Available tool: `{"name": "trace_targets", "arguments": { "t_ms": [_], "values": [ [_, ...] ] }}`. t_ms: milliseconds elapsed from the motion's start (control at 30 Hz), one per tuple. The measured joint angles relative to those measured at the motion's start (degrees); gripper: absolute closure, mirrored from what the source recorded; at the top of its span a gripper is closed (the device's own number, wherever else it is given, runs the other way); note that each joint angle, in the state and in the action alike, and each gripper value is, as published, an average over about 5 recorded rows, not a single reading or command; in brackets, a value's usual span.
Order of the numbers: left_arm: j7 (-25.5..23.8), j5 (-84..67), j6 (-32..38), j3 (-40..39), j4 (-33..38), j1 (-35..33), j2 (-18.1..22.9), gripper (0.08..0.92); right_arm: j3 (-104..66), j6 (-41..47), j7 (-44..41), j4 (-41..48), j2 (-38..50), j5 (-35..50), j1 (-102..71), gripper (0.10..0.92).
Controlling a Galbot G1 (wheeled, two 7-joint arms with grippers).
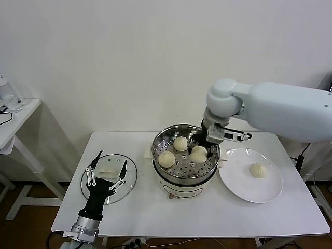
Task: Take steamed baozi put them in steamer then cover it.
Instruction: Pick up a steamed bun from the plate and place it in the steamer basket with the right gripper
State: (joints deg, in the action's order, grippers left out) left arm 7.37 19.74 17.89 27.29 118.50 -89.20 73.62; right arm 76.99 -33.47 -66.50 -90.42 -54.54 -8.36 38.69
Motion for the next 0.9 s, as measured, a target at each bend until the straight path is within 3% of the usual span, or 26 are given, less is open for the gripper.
{"name": "trace_targets", "arguments": {
  "t_ms": [533,767,900],
  "values": [
    [0.0,-0.2,0.7,0.5,-0.6,0.0,0.0,0.177,-3.7,-8.0,1.6,2.2,-3.8,-11.7,-9.0,0.318],
    [0.1,-0.3,0.9,0.7,-0.8,0.1,0.0,0.177,-4.7,-8.8,2.0,2.5,-4.1,-13.9,-10.7,0.215],
    [0.1,-0.3,0.9,0.8,-0.8,0.2,0.0,0.177,-5.4,-8.6,1.9,2.3,-3.8,-14.1,-10.8,0.203]
  ]
}}
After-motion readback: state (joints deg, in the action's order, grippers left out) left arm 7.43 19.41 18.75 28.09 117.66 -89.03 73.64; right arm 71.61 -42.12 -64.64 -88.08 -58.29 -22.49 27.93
